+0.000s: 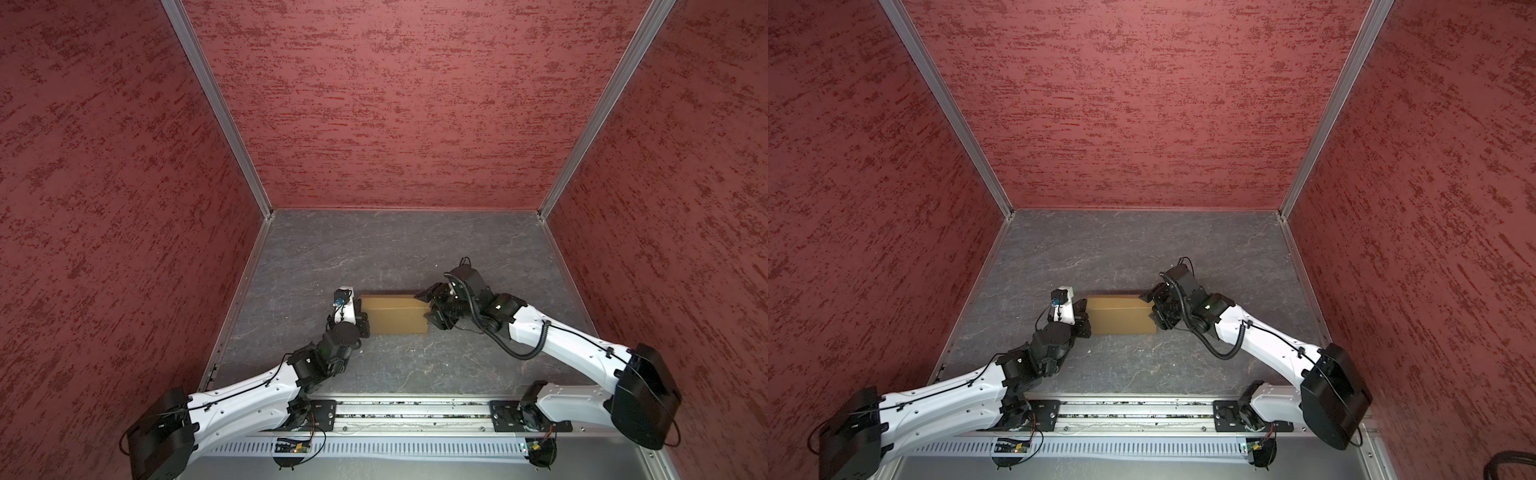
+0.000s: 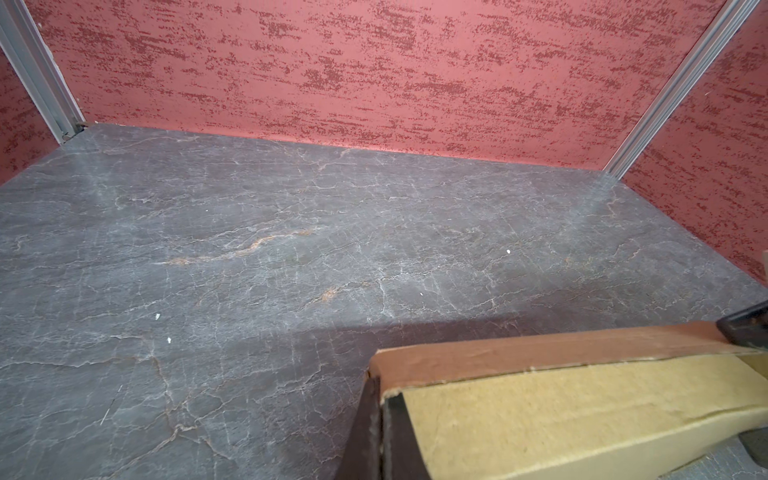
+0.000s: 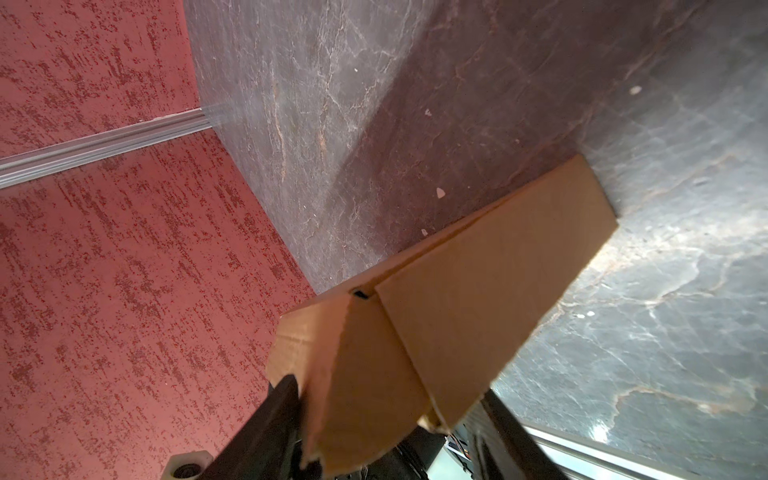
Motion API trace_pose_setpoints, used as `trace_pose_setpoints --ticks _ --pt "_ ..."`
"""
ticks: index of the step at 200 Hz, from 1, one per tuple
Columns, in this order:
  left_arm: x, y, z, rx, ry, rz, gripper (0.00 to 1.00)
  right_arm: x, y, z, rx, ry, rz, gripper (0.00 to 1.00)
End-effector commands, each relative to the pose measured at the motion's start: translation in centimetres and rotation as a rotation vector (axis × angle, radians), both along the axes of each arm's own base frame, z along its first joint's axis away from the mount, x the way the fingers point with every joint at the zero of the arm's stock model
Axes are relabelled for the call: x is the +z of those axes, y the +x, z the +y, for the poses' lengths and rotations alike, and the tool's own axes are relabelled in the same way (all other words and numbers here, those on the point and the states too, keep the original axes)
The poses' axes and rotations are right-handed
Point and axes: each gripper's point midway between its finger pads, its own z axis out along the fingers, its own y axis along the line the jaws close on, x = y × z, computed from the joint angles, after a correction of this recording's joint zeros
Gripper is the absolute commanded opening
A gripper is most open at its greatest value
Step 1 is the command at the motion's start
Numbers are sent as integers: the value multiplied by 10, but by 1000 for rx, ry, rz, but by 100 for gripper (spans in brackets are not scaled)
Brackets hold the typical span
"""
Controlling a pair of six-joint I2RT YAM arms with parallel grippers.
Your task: Fold the paper box
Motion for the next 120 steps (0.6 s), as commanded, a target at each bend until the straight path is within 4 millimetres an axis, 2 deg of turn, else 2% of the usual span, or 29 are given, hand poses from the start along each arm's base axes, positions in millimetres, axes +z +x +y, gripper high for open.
trace_pose_setpoints --ticks 1,32,120 --pt "-34 -11 3 -45 94 77 0 -1 6 -7 -102 7 13 62" --pt "-35 -13 1 -58 91 77 0 -3 6 -9 -116 9 12 61" --pt "-35 -20 -12 -148 98 68 9 -3 11 -16 -174 20 -6 58"
